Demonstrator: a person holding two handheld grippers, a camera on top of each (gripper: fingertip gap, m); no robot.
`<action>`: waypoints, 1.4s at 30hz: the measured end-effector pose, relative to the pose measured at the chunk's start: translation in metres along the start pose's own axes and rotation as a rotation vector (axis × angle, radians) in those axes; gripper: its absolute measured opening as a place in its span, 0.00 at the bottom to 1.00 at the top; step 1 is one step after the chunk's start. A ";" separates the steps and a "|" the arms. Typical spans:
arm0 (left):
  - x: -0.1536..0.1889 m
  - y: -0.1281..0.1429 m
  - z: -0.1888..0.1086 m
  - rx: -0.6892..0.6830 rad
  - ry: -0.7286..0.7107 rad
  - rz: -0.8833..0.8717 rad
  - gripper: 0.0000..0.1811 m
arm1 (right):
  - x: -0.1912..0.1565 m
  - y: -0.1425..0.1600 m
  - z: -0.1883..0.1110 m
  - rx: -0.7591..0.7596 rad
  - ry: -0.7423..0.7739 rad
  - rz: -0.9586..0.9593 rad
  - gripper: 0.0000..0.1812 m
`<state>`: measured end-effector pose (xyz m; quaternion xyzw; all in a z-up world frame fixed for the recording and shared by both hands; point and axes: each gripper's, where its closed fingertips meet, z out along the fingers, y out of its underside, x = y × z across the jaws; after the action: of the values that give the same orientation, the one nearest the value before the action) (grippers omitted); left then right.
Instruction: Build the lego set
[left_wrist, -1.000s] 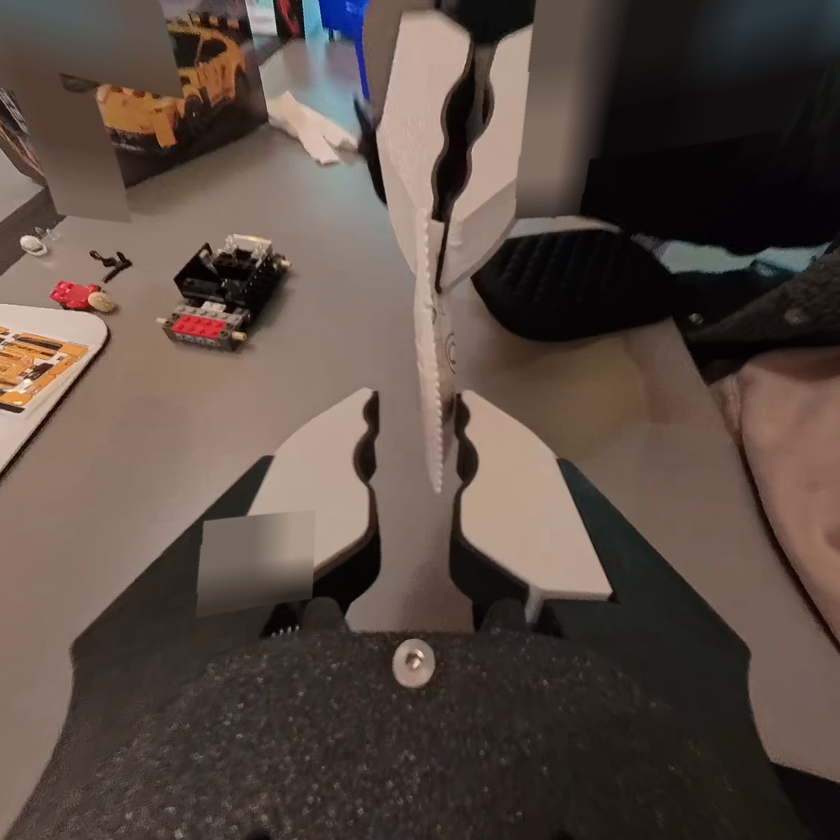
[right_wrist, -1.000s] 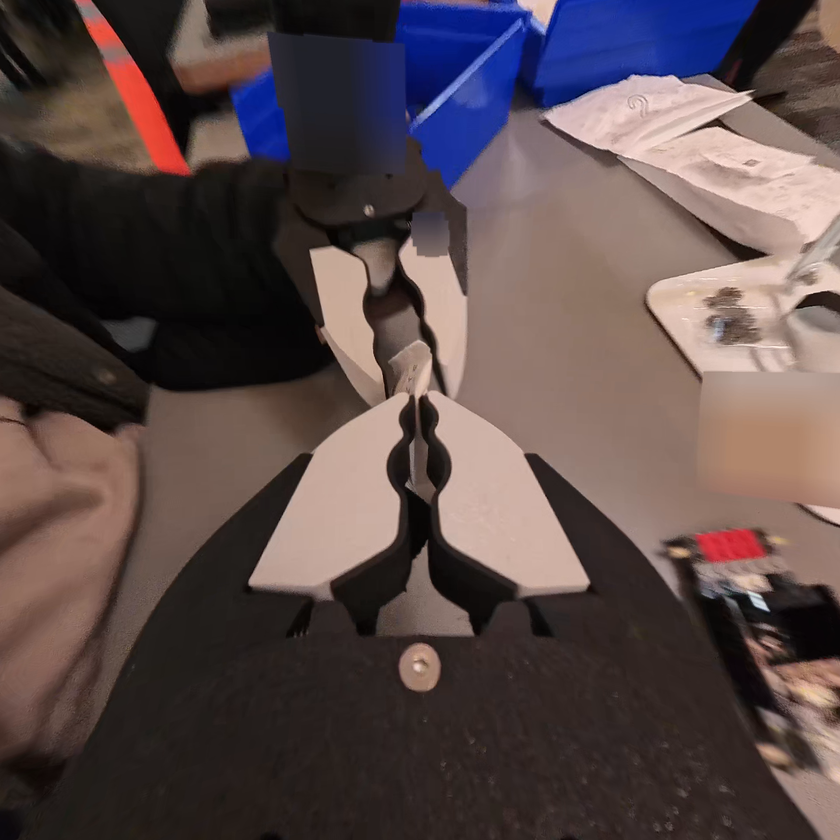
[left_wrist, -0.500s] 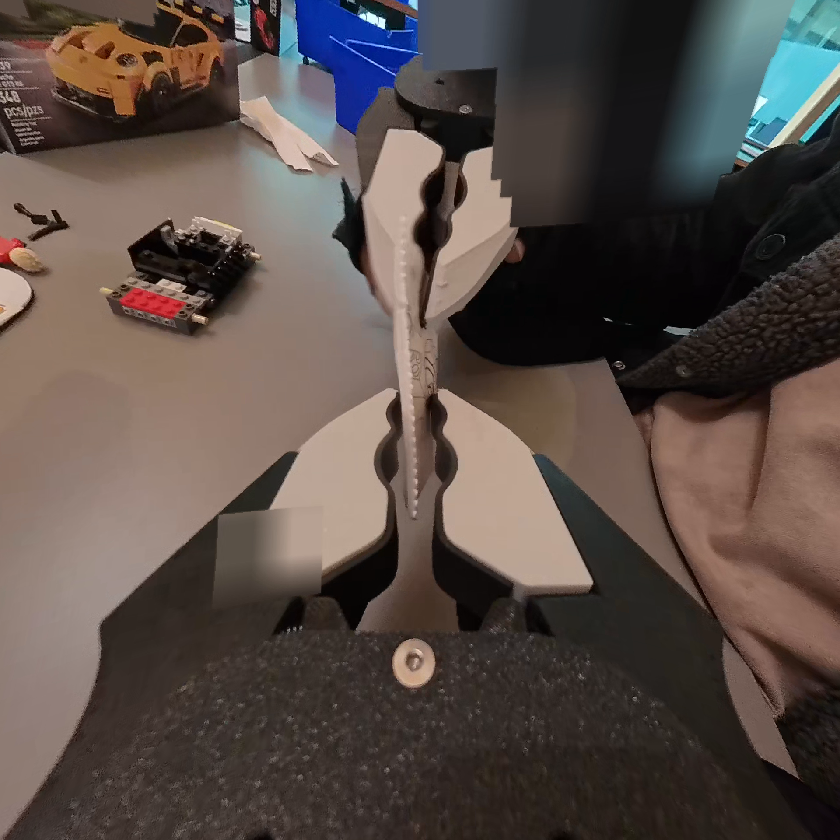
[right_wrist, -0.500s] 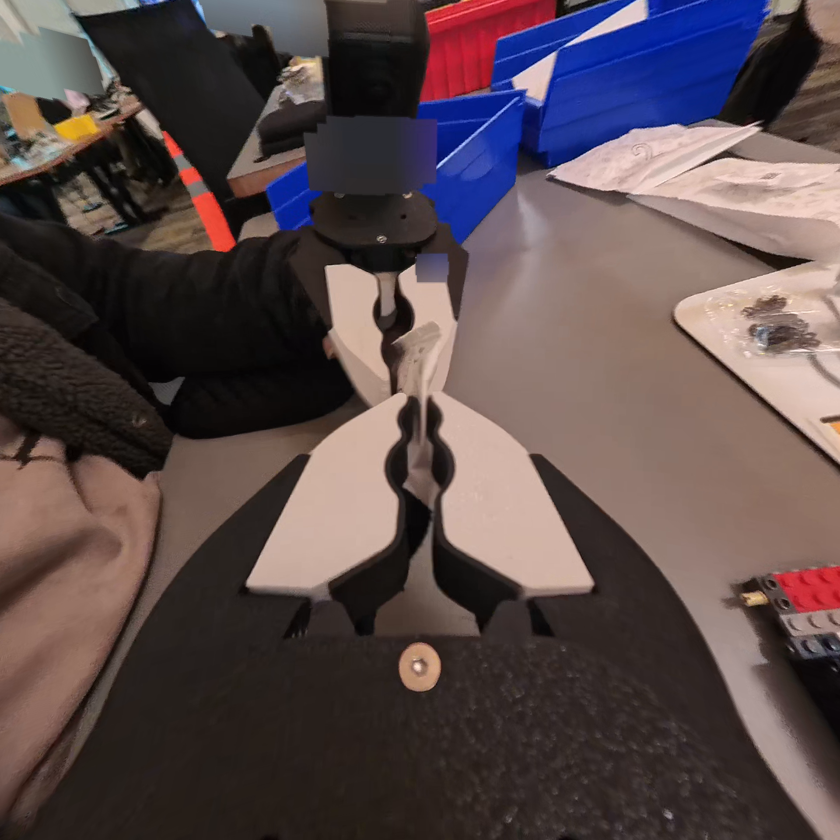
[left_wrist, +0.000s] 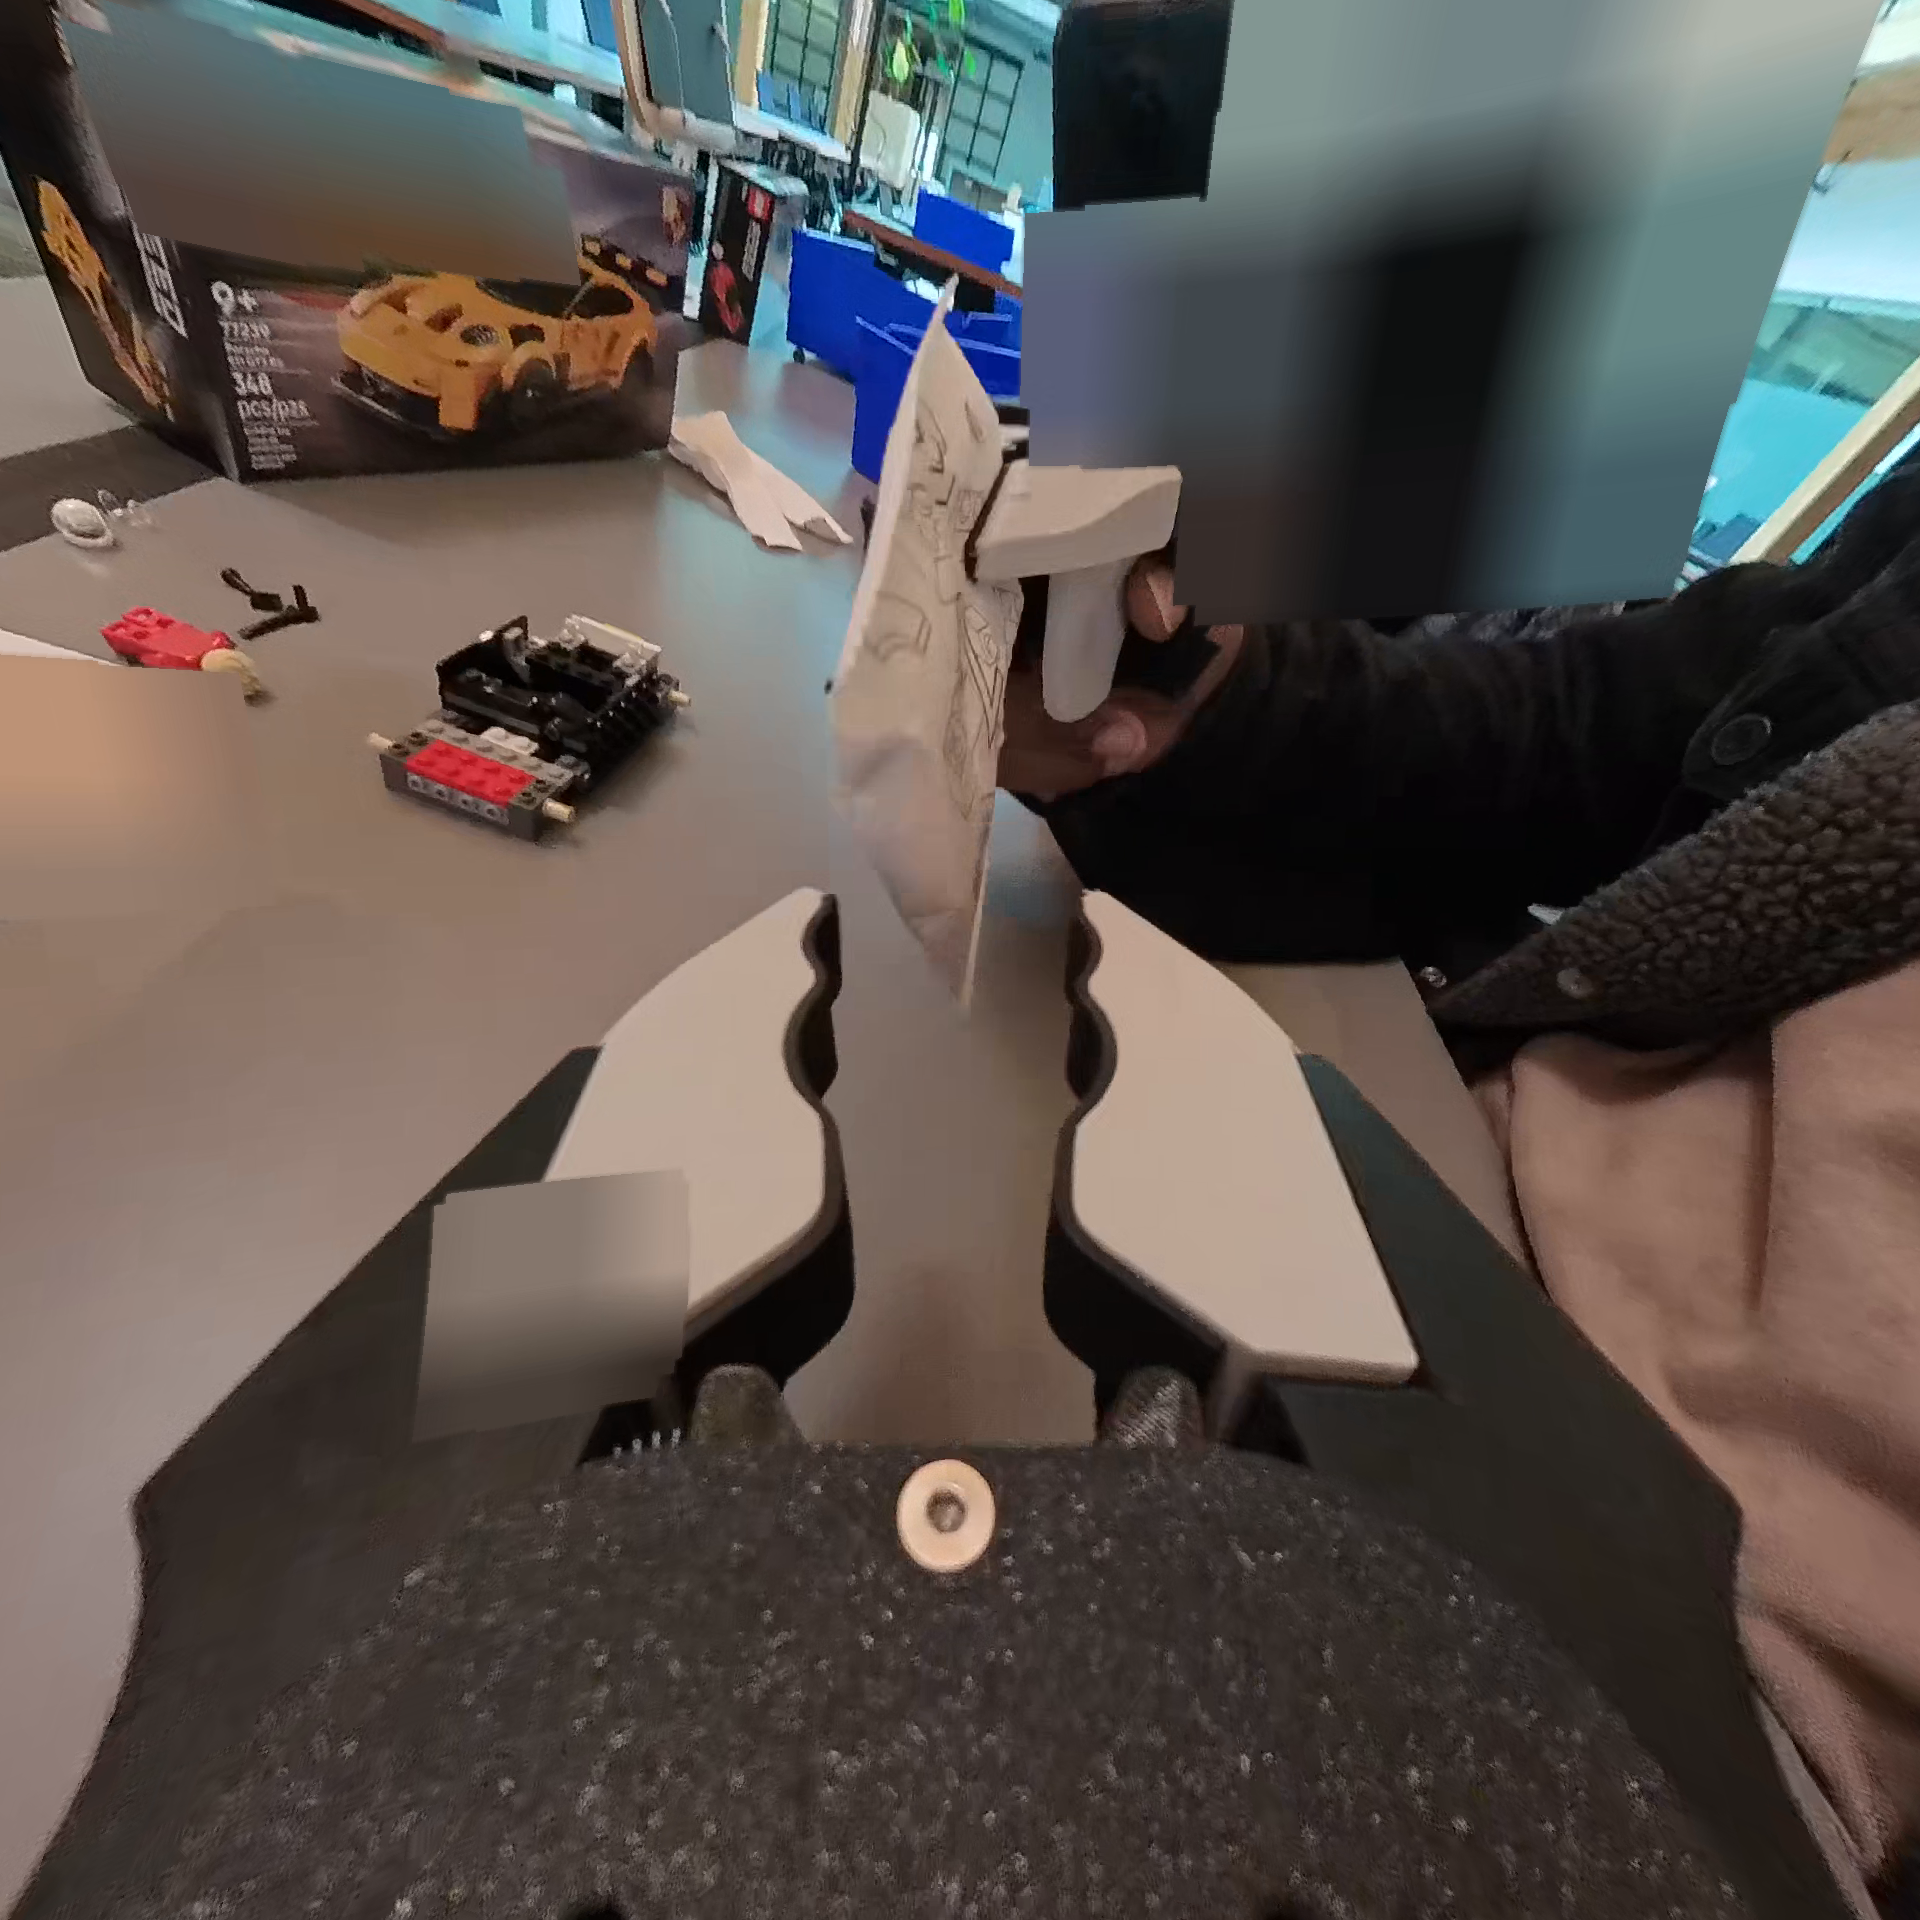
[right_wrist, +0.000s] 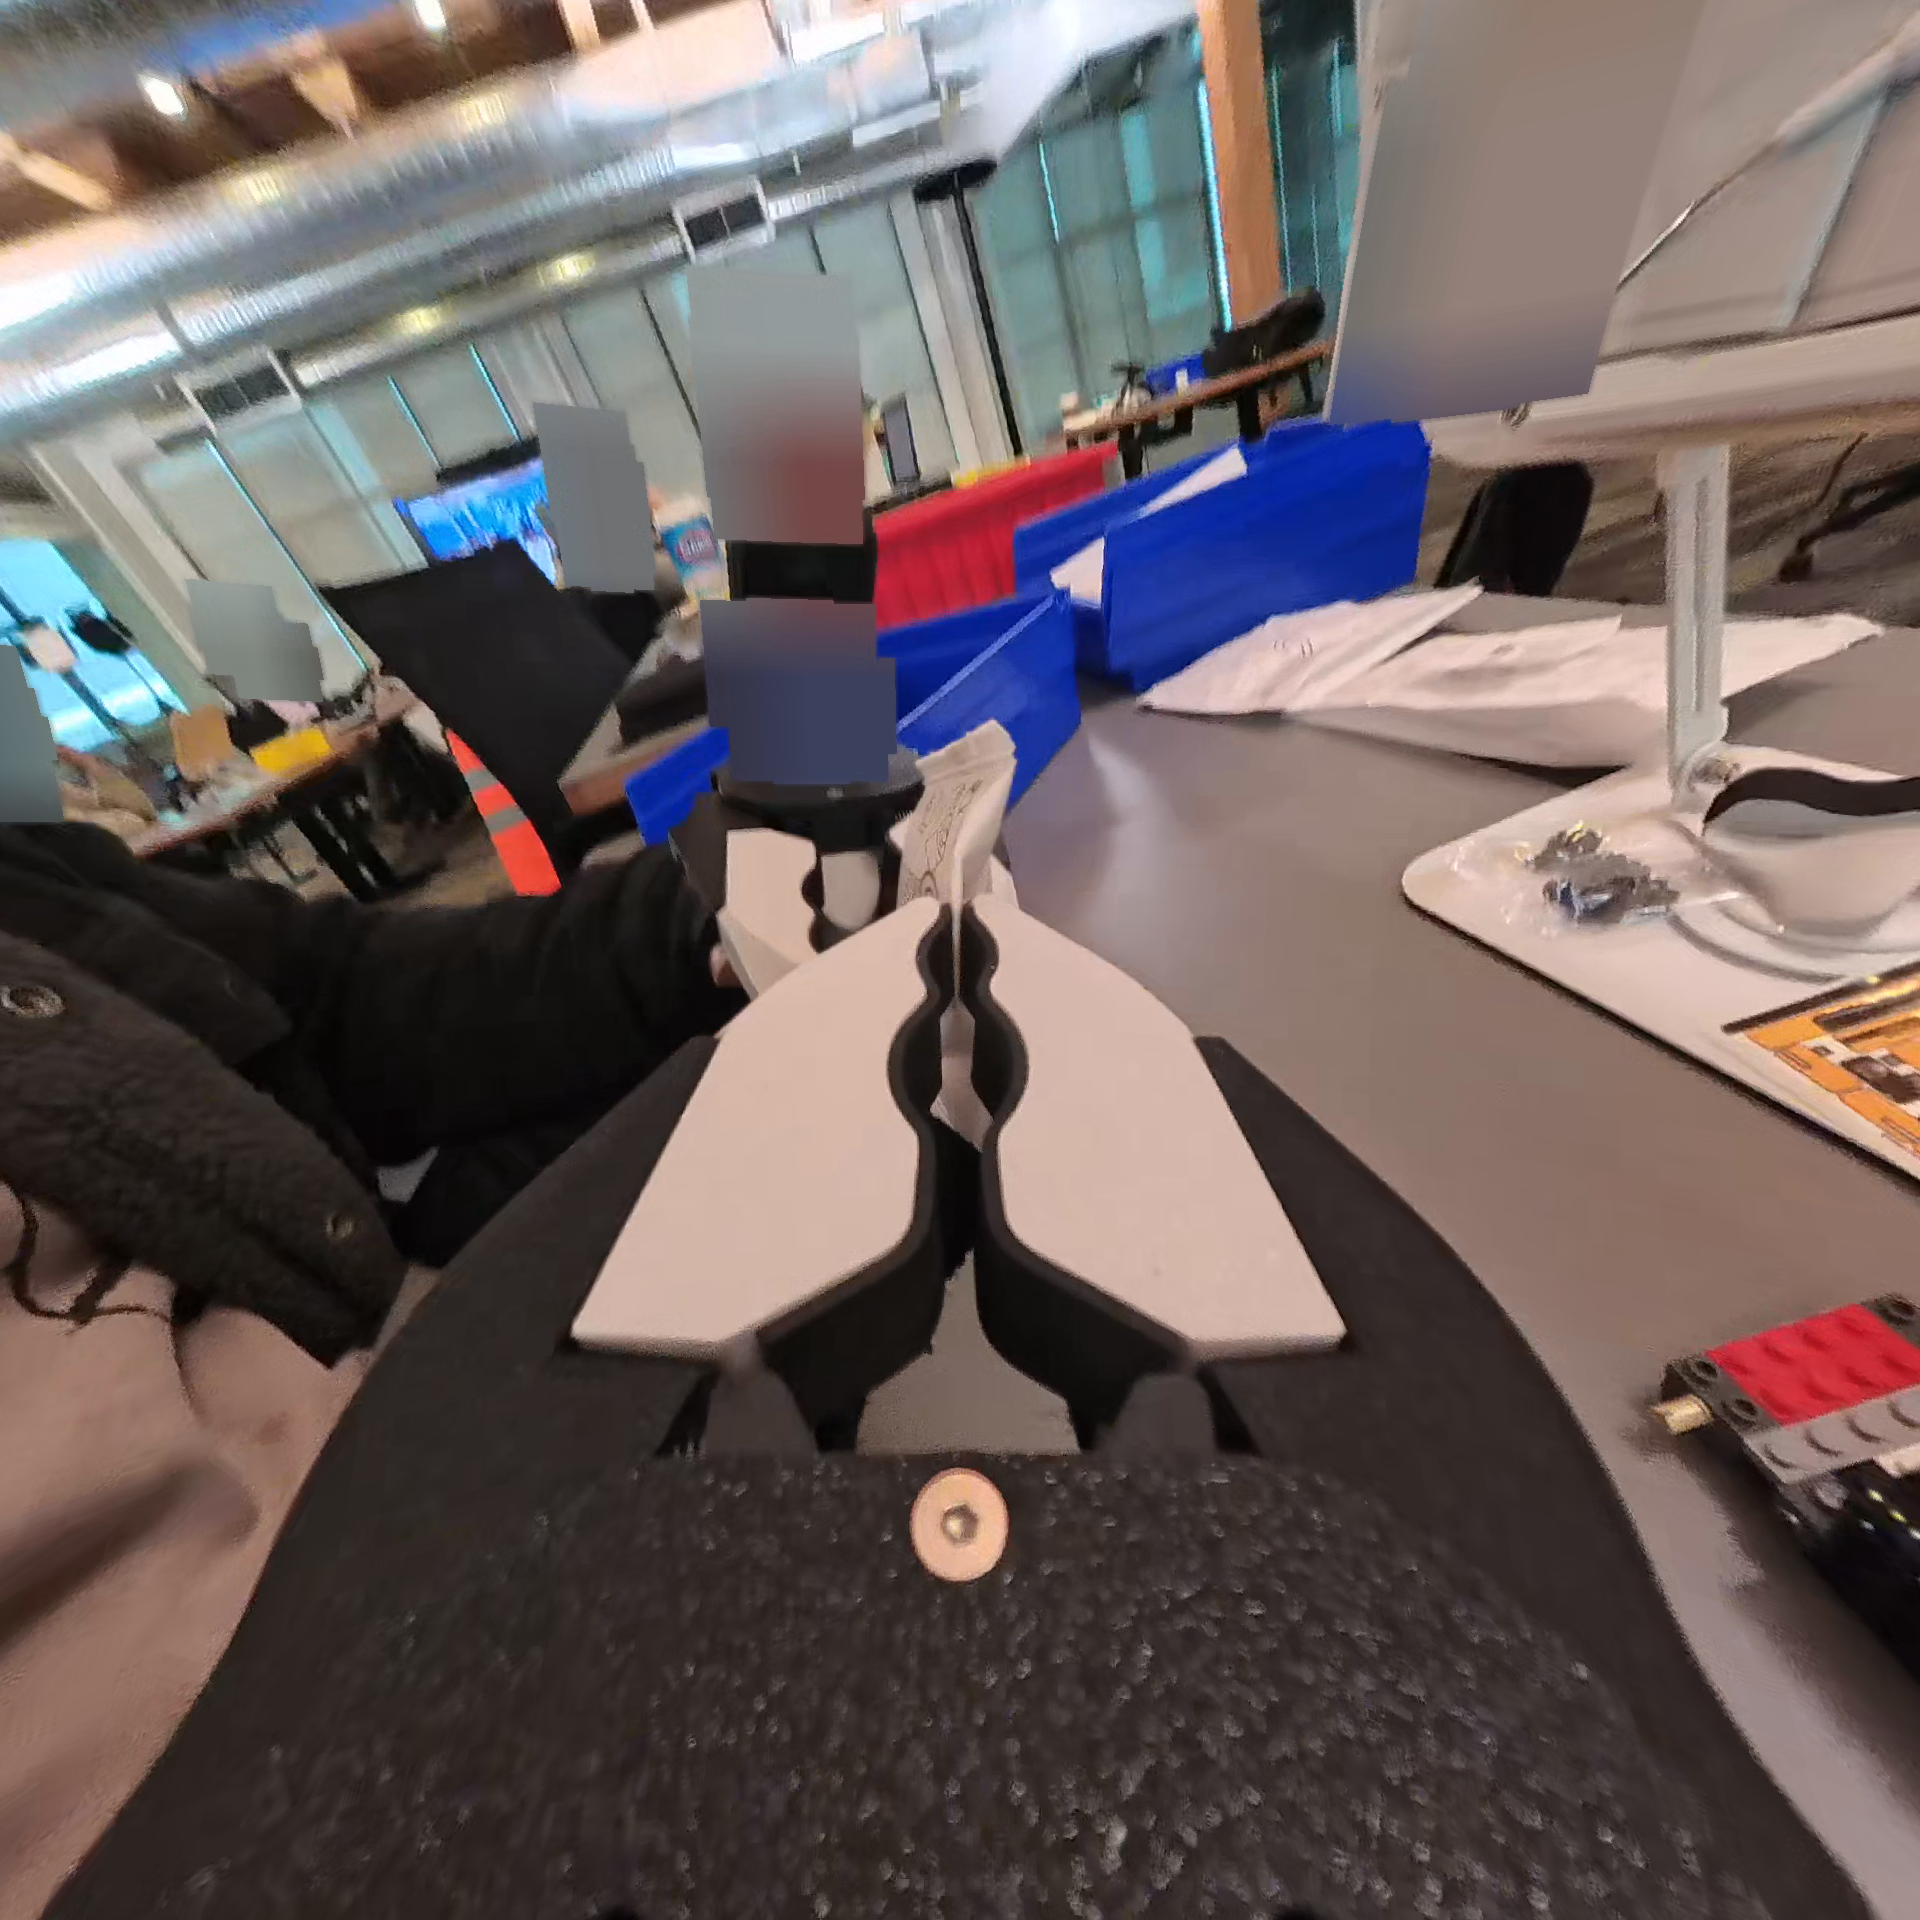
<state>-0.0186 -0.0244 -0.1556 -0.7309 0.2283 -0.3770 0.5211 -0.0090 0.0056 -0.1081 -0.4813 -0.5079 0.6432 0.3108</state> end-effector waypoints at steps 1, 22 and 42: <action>0.000 -0.004 0.001 0.024 -0.008 -0.003 0.18 | 0.001 -0.003 -0.001 0.027 0.006 0.004 0.00; -0.073 0.004 -0.029 0.058 -0.356 -0.095 0.04 | 0.018 0.023 0.003 -0.212 0.633 -0.259 0.00; -0.075 0.010 -0.023 0.005 -0.430 -0.091 0.04 | 0.023 0.059 0.015 -0.291 0.664 -0.261 0.00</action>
<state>-0.0819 0.0130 -0.1850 -0.8028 0.0777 -0.2363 0.5419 -0.0253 0.0038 -0.1705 -0.6337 -0.5226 0.3287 0.4660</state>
